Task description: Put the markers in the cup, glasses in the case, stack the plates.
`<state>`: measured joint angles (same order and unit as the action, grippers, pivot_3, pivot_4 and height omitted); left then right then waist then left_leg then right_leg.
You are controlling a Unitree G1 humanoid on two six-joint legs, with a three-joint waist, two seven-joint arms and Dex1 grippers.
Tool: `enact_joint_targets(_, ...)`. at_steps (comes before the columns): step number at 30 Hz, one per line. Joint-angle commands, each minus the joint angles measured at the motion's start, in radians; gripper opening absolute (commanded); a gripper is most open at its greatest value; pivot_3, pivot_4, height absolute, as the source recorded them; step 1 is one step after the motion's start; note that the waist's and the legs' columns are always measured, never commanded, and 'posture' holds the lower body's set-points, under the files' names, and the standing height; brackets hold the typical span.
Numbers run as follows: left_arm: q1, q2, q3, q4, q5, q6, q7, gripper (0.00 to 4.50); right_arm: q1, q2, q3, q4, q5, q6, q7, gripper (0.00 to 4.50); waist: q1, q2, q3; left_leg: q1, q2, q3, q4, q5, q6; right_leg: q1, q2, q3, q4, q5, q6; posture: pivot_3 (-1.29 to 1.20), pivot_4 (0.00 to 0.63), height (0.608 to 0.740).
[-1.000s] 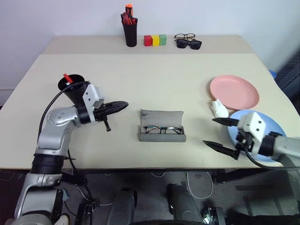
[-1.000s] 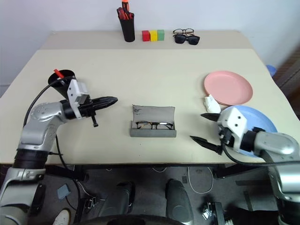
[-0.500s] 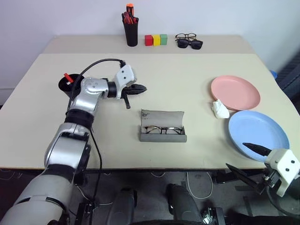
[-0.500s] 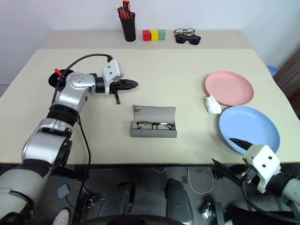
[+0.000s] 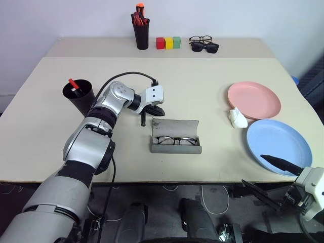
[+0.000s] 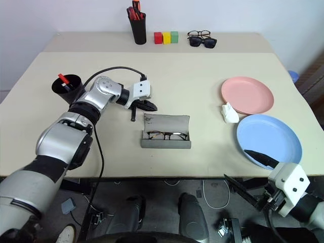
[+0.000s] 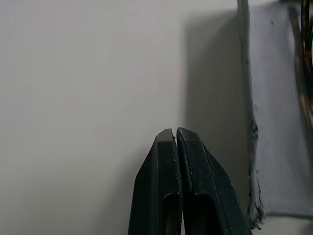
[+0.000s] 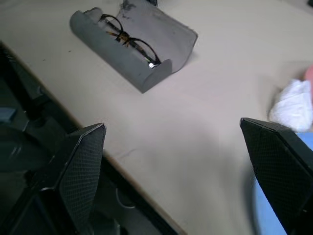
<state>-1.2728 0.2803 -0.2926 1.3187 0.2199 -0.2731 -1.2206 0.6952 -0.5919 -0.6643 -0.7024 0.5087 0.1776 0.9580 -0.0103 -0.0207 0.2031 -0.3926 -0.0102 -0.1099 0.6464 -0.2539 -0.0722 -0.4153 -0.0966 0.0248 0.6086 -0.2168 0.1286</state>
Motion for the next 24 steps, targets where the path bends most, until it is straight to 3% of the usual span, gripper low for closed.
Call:
enact_joint_targets(1, -0.036, -0.008, 0.011, 0.000, 0.008, -0.005, -0.058, 0.05, -0.010, -0.017, -0.003, -0.028, 0.027, 0.005, -0.008, 4.50, 0.000, 0.000, 0.000, 0.000, 0.000, 0.000, 0.000, 0.000, 0.000, 0.000, 0.000, 0.000, 0.000, 0.000, 0.000, 0.00, 0.150, 0.740)
enact_joint_targets(8, -0.029, -0.010, 0.049, -0.026, -0.091, 0.119, -0.378, 0.05, -0.037, -0.026, 0.019, -0.016, 0.030, 0.016, -0.024, 4.50, -0.001, 0.000, 0.000, 0.000, 0.000, 0.000, 0.000, 0.000, 0.000, 0.000, 0.000, 0.000, 0.000, 0.000, -0.001, 0.00, 0.150, 0.740)
enact_joint_targets(15, 0.138, 0.030, -0.149, -0.274, -0.271, 0.193, -0.394, 0.05, -0.126, -0.026, 0.058, 0.023, 0.027, 0.101, -0.122, 4.50, -0.004, 0.001, 0.000, 0.003, 0.000, -0.001, 0.001, 0.000, 0.000, 0.003, 0.000, 0.000, 0.001, 0.000, -0.001, 0.00, 0.150, 0.740)
enact_joint_targets(21, 0.253, 0.127, -0.148, -0.589, -0.385, 0.342, -0.394, 0.05, -0.215, -0.029, 0.106, 0.092, -0.060, 0.117, -0.211, 4.50, -0.003, 0.001, 0.000, 0.003, 0.000, -0.001, 0.001, 0.000, 0.000, 0.003, 0.000, 0.000, 0.002, 0.001, -0.003, 0.00, 0.150, 0.740)
enact_joint_targets(24, 0.282, 0.121, -0.060, -0.742, -0.426, 0.443, -0.357, 0.05, -0.278, -0.035, 0.140, 0.167, -0.084, 0.130, -0.237, 4.50, 0.000, 0.002, 0.000, 0.003, 0.000, -0.001, 0.001, 0.000, 0.000, 0.002, 0.000, 0.000, 0.002, 0.002, -0.004, 0.00, 0.150, 0.740)
